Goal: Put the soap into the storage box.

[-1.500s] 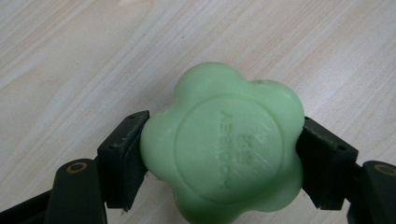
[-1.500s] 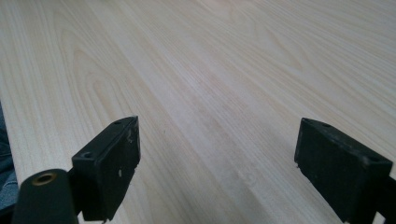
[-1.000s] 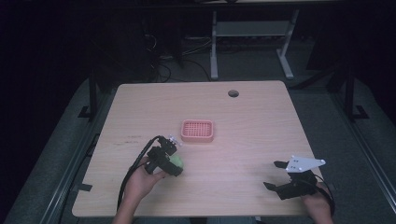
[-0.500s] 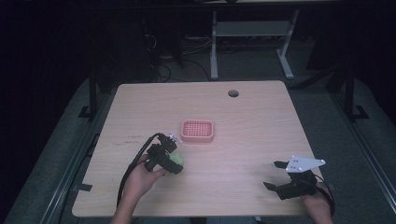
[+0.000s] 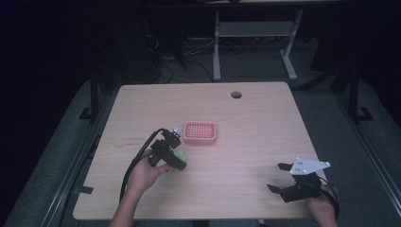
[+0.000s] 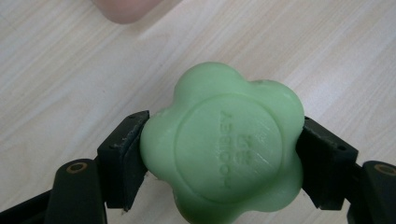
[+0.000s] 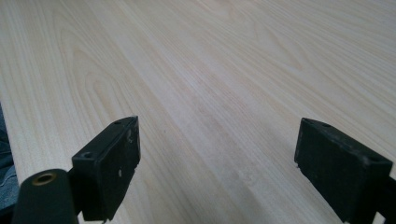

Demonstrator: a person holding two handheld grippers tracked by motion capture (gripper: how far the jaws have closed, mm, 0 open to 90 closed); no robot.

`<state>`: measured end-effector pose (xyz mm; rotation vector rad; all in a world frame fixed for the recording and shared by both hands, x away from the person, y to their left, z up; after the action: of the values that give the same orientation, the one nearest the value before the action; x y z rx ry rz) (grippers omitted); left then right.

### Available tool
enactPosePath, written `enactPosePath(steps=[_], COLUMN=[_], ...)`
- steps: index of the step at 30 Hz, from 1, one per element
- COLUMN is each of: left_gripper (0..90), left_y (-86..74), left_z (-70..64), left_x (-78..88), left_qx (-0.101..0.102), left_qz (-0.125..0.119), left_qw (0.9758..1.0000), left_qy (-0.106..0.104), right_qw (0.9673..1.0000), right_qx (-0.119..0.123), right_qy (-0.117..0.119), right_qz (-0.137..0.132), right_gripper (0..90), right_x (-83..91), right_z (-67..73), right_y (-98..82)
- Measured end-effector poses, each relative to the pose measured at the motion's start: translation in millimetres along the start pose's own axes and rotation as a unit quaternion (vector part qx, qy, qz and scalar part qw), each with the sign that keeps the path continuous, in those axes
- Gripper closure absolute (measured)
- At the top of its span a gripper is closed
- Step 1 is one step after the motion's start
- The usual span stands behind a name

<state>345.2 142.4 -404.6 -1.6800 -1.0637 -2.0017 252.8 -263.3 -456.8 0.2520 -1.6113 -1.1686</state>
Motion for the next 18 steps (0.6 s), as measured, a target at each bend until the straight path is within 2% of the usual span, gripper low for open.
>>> enactPosePath(steps=[6,12,15,18], left_gripper=[26.7,26.7,26.7,26.7], left_y=[12.0,20.7,25.0,29.5], left_z=[3.2,6.0,7.7,9.3], left_x=[0.1,-3.2,-3.6,-3.3], left_qx=[-0.004,0.004,-0.003,-0.003], left_qz=[0.004,0.005,0.009,0.008], left_qw=[1.0000,0.9999,0.9999,1.0000], left_qy=[-0.001,-0.008,-0.004,-0.004], right_qw=[1.0000,1.0000,1.0000,1.0000], right_qx=[0.001,0.000,-0.002,-0.002], right_qy=[0.001,0.001,0.001,0.001], right_qz=[-0.001,-0.002,-0.002,0.000], right_gripper=[13.8,13.8,13.8,13.8], right_x=[-0.6,0.0,0.1,-0.1], right_z=[-0.7,-0.3,0.1,0.4], right_y=[0.0,0.1,0.3,0.4])
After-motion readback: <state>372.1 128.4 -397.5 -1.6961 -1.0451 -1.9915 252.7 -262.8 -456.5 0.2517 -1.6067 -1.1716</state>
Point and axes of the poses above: each handheld gripper's, and its own axes: x roughly backward along the jaws, y roughly out of its top, z roughly to its left, the point moved 1 cm from there along -x, roughly forward along the jaws, and after that the axes turned 5 degrees about y, right-handed, at the moved point
